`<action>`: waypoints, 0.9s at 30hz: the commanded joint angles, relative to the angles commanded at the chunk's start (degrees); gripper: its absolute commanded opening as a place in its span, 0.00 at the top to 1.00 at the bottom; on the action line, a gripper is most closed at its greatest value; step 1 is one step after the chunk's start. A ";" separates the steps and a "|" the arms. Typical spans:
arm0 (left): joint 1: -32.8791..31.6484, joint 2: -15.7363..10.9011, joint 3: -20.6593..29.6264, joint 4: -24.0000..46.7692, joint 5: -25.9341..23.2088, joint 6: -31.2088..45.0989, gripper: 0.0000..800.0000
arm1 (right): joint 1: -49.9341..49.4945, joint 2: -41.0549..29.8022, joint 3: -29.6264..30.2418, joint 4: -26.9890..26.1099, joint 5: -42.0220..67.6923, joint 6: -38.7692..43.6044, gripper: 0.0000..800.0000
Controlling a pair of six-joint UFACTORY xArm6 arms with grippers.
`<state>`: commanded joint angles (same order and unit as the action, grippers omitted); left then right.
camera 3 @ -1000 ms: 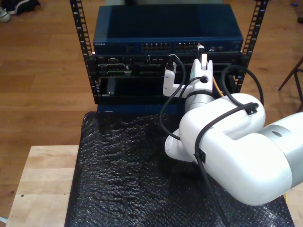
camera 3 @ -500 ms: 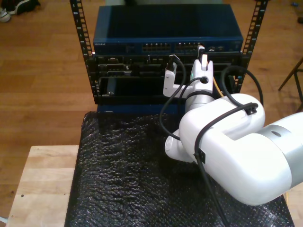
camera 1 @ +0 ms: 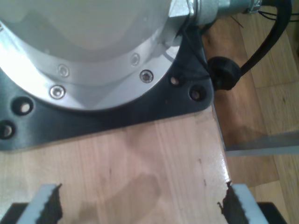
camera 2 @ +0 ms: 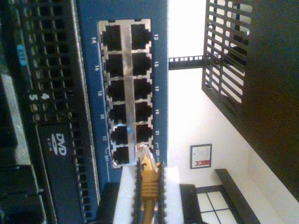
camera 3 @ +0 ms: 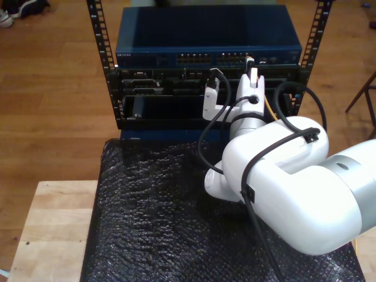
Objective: Grab the cable and plug it in
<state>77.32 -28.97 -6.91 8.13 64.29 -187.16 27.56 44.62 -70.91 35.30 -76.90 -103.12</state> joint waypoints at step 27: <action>0.00 0.00 0.00 0.00 0.00 0.00 0.00 | -0.26 0.26 -0.70 -0.09 0.09 0.00 1.00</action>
<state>77.32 -28.97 -6.91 8.13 64.29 -187.16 27.30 44.88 -71.62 35.21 -76.81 -103.12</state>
